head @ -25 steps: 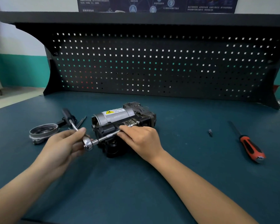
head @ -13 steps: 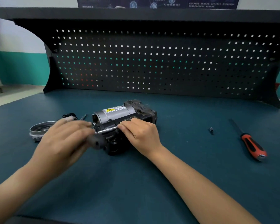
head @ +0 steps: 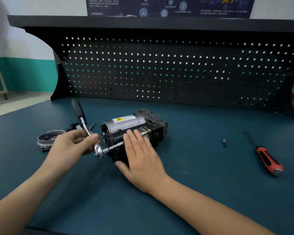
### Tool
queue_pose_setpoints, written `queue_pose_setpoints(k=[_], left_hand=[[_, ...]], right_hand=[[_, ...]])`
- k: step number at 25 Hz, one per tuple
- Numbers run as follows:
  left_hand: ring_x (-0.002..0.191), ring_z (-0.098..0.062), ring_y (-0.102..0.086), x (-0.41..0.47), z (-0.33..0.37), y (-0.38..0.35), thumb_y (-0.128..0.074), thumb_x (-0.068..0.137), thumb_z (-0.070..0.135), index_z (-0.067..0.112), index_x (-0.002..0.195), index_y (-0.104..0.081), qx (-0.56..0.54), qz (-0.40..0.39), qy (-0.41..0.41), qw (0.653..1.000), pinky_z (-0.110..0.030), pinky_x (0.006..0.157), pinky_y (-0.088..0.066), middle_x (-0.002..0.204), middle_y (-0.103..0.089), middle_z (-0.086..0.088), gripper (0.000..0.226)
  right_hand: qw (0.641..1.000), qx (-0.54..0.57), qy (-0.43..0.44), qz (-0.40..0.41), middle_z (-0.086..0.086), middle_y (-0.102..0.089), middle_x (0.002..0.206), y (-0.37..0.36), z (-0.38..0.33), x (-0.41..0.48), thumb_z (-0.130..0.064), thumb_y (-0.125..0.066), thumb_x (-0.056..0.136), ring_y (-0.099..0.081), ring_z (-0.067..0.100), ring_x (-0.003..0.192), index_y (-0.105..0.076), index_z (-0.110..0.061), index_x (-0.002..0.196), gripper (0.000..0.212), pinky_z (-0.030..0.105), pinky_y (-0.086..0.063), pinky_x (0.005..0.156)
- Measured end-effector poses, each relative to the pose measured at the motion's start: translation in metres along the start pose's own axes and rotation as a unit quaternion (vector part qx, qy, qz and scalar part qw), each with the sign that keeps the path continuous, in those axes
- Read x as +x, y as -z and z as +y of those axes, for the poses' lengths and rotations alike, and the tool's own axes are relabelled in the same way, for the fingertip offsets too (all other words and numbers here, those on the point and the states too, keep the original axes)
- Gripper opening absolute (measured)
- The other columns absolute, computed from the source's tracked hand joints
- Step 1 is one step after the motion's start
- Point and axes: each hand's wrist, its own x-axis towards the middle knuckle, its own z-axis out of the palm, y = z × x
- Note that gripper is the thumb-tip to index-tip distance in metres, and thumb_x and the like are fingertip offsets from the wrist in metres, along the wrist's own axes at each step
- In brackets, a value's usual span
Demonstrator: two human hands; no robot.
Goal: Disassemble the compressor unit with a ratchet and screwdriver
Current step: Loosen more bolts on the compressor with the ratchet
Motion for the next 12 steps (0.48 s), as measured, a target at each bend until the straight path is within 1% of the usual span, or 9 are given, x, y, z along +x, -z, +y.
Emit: queue_pose_setpoints(k=[2,3,4,6,7,9,10,11,12], left_hand=[[0.059,-0.015,-0.058,0.003,-0.004,0.0,-0.061,0.087,0.014,0.005,0.076,-0.064,-0.074,-0.017,0.097,0.992,-0.014,0.054,-0.052,0.071,-0.068,-0.009,0.015],[0.059,-0.014,-0.058,0.003,-0.005,-0.001,-0.06,0.087,0.015,0.005,0.076,-0.064,-0.083,-0.02,0.111,0.99,-0.015,0.054,-0.052,0.072,-0.066,-0.01,0.015],[0.058,-0.011,-0.061,0.003,-0.005,-0.001,-0.061,0.087,0.013,0.006,0.077,-0.064,-0.079,-0.02,0.097,0.992,-0.013,0.055,-0.052,0.071,-0.068,-0.008,0.013],[0.06,-0.001,-0.063,-0.001,-0.001,0.0,-0.064,0.085,0.011,0.012,0.079,-0.064,-0.008,-0.012,-0.022,1.0,-0.009,0.061,-0.051,0.069,-0.071,0.002,0.007],[0.064,0.002,-0.063,-0.005,0.003,0.003,-0.067,0.084,0.016,0.017,0.08,-0.063,0.071,-0.008,-0.12,0.99,-0.008,0.065,-0.049,0.074,-0.071,0.008,0.006],[0.07,-0.003,-0.062,-0.012,0.005,0.011,-0.064,0.085,0.032,0.023,0.082,-0.059,0.242,-0.022,-0.315,0.917,-0.015,0.068,-0.048,0.083,-0.067,0.01,0.01],[0.071,-0.007,-0.06,-0.015,0.004,0.013,-0.059,0.084,0.036,0.023,0.084,-0.057,0.307,-0.037,-0.381,0.871,-0.021,0.066,-0.048,0.083,-0.065,0.008,0.013],[0.072,-0.009,-0.059,-0.017,0.003,0.014,-0.056,0.084,0.038,0.022,0.086,-0.057,0.34,-0.04,-0.41,0.845,-0.023,0.065,-0.047,0.083,-0.064,0.008,0.016],[0.074,-0.008,-0.06,-0.018,0.004,0.013,-0.058,0.085,0.037,0.022,0.084,-0.058,0.336,-0.032,-0.393,0.856,-0.018,0.066,-0.046,0.087,-0.064,0.011,0.016]], right_hand=[[0.996,0.045,-0.005,-0.077,0.017,-0.019,0.153,0.002,-0.004,0.0,-0.054,-0.052,0.086,-0.006,0.032,0.143,-0.023,-0.001,0.145,0.084,0.044,-0.003,0.114],[0.991,0.081,-0.001,-0.103,0.013,0.0,0.156,0.004,-0.004,0.001,-0.055,-0.045,0.089,0.018,0.028,0.14,-0.006,-0.004,0.148,0.087,0.04,0.016,0.111],[0.988,0.097,0.004,-0.117,0.009,0.012,0.156,0.005,-0.002,0.001,-0.056,-0.041,0.091,0.033,0.023,0.133,0.003,-0.007,0.148,0.087,0.035,0.026,0.106],[0.988,0.106,0.014,-0.116,0.004,0.015,0.156,0.005,-0.001,0.001,-0.055,-0.039,0.092,0.039,0.018,0.128,0.005,-0.011,0.148,0.084,0.031,0.032,0.101],[0.987,0.111,0.012,-0.118,0.002,0.013,0.156,0.004,0.0,0.001,-0.055,-0.039,0.092,0.038,0.016,0.128,0.003,-0.013,0.149,0.082,0.031,0.031,0.102],[0.989,0.096,0.008,-0.116,0.002,0.0,0.157,0.002,0.001,0.002,-0.052,-0.044,0.092,0.02,0.018,0.139,-0.008,-0.012,0.149,0.079,0.037,0.019,0.109],[0.993,0.076,0.004,-0.089,0.005,-0.015,0.156,0.002,-0.001,0.001,-0.049,-0.05,0.09,-0.002,0.021,0.144,-0.022,-0.009,0.147,0.075,0.043,0.002,0.114],[0.997,0.061,0.002,-0.044,0.007,-0.034,0.149,0.002,-0.003,0.001,-0.044,-0.057,0.087,-0.027,0.024,0.14,-0.039,-0.008,0.141,0.068,0.046,-0.019,0.112],[0.998,0.055,0.007,0.011,0.008,-0.05,0.138,0.0,-0.003,0.003,-0.038,-0.063,0.083,-0.045,0.025,0.129,-0.053,-0.007,0.13,0.058,0.045,-0.037,0.103]])
